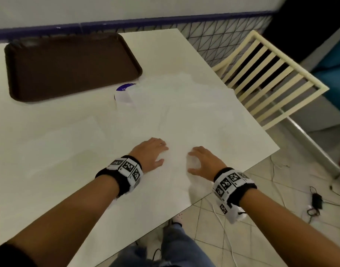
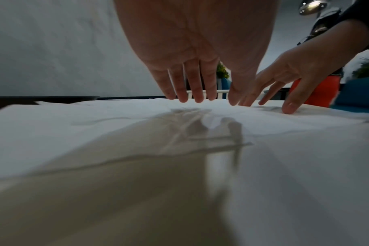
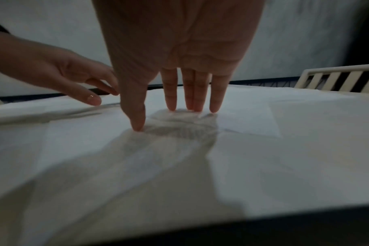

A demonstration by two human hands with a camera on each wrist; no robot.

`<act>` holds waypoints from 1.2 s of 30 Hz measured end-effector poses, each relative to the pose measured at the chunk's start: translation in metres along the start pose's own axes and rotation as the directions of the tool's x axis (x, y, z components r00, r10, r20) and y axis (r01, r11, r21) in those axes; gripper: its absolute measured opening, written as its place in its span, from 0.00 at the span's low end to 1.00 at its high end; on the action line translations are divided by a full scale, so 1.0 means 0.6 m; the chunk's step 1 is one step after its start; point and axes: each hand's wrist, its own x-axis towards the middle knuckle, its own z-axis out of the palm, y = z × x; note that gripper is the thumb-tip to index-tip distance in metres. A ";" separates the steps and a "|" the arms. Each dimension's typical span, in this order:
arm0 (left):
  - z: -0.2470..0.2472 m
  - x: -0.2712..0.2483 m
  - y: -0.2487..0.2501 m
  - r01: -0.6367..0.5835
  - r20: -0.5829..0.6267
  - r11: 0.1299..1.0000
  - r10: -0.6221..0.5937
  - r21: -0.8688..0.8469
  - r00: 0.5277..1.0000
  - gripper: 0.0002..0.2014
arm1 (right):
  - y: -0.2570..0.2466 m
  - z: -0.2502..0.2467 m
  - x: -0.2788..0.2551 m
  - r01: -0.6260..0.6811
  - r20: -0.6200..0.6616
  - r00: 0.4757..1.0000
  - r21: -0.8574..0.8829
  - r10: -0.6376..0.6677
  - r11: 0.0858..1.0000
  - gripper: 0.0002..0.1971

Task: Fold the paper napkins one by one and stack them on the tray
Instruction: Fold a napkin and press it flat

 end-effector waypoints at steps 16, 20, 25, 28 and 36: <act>-0.001 0.058 0.035 0.033 0.123 0.998 -0.039 0.049 0.992 0.19 | 0.036 0.000 0.017 0.151 -0.153 0.978 0.055 -0.141 0.987 0.17; -0.024 0.071 0.039 0.063 0.166 0.998 -0.058 -0.026 0.985 0.19 | 0.034 -0.010 0.018 0.118 -0.116 0.987 0.026 -0.115 0.993 0.25; -0.046 0.079 0.044 0.059 0.119 0.990 -0.043 -0.128 0.992 0.18 | 0.032 -0.026 0.027 0.137 -0.222 0.965 -0.040 -0.142 0.990 0.20; -0.053 0.083 0.041 0.064 0.056 0.980 -0.054 -0.188 0.997 0.16 | 0.031 -0.047 0.033 0.146 -0.267 0.953 -0.023 -0.147 0.989 0.19; -0.051 0.079 0.030 0.160 0.139 0.939 -0.123 -0.303 0.983 0.16 | 0.039 -0.068 0.045 0.157 -0.121 0.982 0.131 -0.142 0.979 0.13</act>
